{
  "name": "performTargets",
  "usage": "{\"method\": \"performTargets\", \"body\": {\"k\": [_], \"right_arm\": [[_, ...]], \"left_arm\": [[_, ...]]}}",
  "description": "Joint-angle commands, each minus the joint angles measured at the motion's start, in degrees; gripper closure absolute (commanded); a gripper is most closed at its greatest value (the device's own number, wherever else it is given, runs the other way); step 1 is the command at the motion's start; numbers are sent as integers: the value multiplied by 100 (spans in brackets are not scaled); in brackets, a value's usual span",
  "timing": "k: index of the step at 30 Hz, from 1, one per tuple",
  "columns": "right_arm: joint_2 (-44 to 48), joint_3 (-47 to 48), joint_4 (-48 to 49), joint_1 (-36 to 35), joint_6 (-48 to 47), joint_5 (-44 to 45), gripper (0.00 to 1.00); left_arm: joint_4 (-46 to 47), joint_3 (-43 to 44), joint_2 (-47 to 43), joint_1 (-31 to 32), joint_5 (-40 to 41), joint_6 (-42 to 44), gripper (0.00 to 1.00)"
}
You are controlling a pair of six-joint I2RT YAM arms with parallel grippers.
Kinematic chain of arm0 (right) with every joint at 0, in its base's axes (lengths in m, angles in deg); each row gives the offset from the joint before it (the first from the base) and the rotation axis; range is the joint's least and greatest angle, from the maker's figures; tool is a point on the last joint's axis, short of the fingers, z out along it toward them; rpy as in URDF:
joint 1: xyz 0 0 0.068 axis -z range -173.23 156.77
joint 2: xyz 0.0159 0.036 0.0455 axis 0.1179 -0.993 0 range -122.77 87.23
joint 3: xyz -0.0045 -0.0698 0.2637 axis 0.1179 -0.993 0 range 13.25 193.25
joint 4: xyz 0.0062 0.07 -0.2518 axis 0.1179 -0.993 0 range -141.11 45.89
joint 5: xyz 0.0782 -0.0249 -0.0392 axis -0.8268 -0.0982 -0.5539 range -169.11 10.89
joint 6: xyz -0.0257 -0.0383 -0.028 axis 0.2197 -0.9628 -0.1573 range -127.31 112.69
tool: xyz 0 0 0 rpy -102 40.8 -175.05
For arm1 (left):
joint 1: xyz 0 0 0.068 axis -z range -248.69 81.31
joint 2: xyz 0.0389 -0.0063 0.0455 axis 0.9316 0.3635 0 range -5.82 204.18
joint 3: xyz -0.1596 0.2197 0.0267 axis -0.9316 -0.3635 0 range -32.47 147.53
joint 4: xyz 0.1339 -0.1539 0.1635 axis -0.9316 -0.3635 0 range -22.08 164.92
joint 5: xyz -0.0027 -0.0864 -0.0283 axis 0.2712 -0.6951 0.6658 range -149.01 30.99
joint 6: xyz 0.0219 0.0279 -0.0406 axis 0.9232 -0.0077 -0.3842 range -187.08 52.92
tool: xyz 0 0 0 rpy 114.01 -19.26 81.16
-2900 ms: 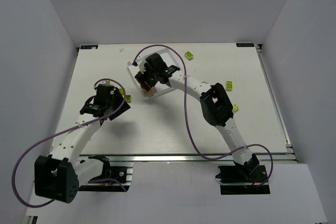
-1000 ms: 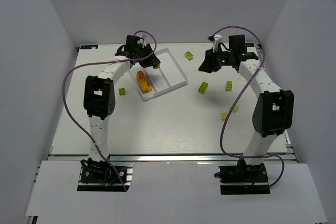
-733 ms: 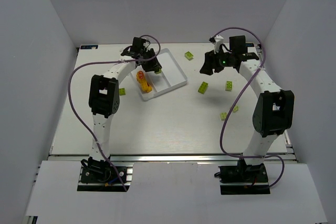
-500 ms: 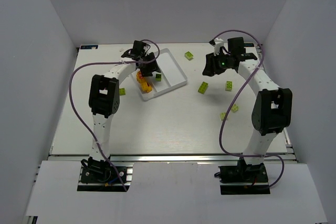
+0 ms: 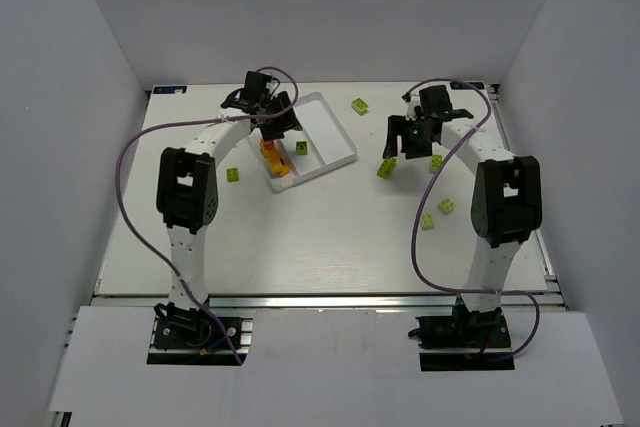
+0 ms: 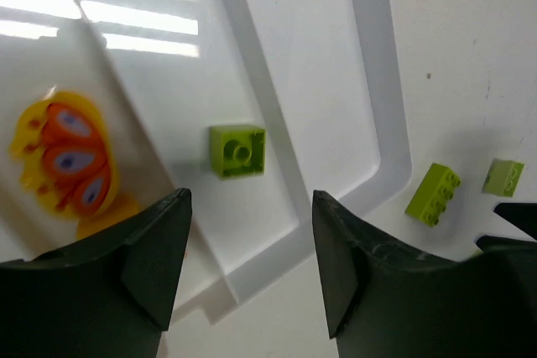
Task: Sort the legos into containers by color
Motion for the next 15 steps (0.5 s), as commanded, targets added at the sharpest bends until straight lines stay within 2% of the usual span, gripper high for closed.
{"method": "performTargets", "body": {"k": [1,2,3,4,8,11,15], "right_arm": [[-224,242,10,-121,598,242,23],[-294,294,19,-139,643,277,23],[-442,356,45,-182,713,312,16],[-522,469,45,-217,774,469,16],[-874,786,-16,-358,916,945,12],[-1033,927,-8,-455,933,1208,11],[-1226,998,-25,-569,1029,1927,15]], "left_arm": [[331,-771,-1730,-146,479,-32,30],[376,-1035,-1961,-146,707,-23,29],[420,-1298,-2198,-146,779,-14,28],[455,-1832,-2418,-146,867,-49,27],[543,-2951,-3411,-146,1297,-225,25],[447,-3585,-4149,-146,1605,-400,23],[201,-4113,-4598,-146,2079,-567,21]]}}
